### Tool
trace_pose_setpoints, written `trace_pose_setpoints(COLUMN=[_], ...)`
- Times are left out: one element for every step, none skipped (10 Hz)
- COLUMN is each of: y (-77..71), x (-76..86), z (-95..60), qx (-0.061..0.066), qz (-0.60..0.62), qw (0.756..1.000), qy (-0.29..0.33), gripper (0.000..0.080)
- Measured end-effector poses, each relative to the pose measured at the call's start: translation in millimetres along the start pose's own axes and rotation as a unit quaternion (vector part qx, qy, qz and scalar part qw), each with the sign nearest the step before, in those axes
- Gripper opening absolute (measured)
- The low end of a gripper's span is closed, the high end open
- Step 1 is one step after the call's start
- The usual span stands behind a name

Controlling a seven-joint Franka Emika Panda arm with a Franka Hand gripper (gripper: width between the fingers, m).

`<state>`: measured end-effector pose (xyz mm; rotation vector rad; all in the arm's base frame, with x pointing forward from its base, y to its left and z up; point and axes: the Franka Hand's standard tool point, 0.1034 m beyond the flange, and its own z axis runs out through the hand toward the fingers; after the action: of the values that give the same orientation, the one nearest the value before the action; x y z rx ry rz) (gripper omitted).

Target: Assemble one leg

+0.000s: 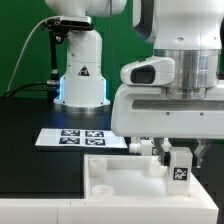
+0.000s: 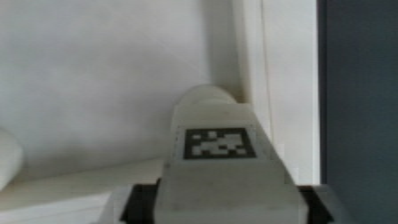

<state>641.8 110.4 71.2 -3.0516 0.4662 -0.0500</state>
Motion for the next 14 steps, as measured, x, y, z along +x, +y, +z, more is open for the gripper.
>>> trace_pose_setpoints(y=[-0.7, -0.7, -0.9, 0.0, 1.6, 1.6, 1.2, 0.3, 0.8, 0.9, 0.7, 0.0, -3.5, -5.7], x=[-0.4, -1.3, -1.7, -1.3, 0.4, 0.3, -0.6, -0.9, -0.7, -0.7, -0.8, -1.3, -3.1, -4.8], z=[-0.1, 0.0, 0.0, 0.0, 0.0, 0.9, 0.9, 0.9, 1.0, 1.0, 1.2, 1.3, 2.1, 3.0], qx=[-0.006, -0.009, -0.01, -0.008, 0.004, 0.014, 0.02, 0.02, 0.023, 0.023, 0.023, 0.023, 0.023, 0.023], qz=[0.04, 0.101, 0.158, 0.242, 0.316, 0.423, 0.477, 0.519, 0.536, 0.55, 0.539, 0.516, 0.447, 0.366], qw=[0.999, 0.995, 0.987, 0.97, 0.949, 0.906, 0.878, 0.855, 0.844, 0.835, 0.842, 0.856, 0.894, 0.93], qy=[0.002, 0.002, 0.004, 0.005, 0.001, -0.004, -0.005, -0.006, -0.009, -0.01, -0.01, -0.008, -0.004, -0.002], gripper=[0.0285, 0.0285, 0.0285, 0.0285, 0.0285, 0.0285, 0.0285, 0.0285, 0.0285, 0.0286, 0.0286, 0.0475, 0.0475, 0.061])
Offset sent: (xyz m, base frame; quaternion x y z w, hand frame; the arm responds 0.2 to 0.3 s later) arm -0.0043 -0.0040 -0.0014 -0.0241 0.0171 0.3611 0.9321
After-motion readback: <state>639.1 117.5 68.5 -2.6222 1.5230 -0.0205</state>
